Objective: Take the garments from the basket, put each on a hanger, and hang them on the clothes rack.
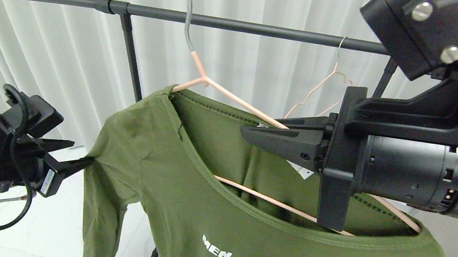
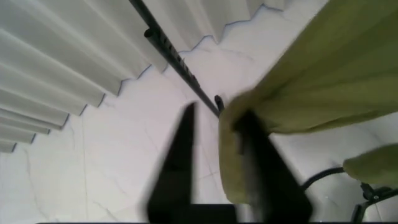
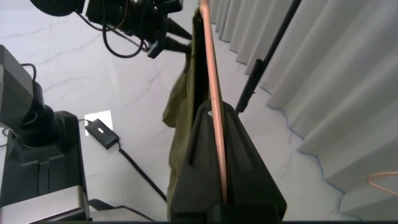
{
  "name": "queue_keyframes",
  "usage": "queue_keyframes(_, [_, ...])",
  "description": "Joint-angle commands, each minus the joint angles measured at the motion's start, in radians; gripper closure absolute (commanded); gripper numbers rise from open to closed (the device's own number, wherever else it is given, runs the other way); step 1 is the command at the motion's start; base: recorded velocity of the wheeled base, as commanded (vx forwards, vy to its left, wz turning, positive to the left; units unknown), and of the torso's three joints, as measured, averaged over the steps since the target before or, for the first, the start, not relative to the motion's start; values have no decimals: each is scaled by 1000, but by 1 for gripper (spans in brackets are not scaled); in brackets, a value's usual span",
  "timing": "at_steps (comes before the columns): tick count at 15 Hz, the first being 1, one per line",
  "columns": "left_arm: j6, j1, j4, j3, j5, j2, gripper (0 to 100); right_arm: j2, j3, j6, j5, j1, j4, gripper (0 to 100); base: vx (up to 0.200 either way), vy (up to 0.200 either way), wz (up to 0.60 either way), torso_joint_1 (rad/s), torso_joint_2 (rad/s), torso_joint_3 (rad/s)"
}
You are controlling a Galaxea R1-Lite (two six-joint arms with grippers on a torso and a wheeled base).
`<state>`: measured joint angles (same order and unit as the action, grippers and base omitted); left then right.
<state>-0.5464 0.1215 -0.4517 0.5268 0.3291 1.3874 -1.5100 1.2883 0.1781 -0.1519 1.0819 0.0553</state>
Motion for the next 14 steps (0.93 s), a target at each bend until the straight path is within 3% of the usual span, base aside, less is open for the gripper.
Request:
queue_keyframes(1, [2, 1, -1, -4, 16, -25, 0, -3, 0, 0, 0, -8, 1, 100, 0, 0, 0, 0, 0, 0])
queue_keyframes(5, [0, 0, -1, -77, 34, -139, 0, -12, 2, -46, 15, -71, 32, 100, 0, 0, 0, 0, 0, 0])
queue_keyframes(8, [-9, 0, -1, -120, 27, -225, 0, -62, 19, -135, 132, -86, 120, 100, 0, 0, 0, 0, 0, 0])
queue_keyframes(14, [-9, 0, -1, -116, 11, -263, 0, -145, 63, -140, 180, -146, 213, 100, 0, 0, 0, 0, 0, 0])
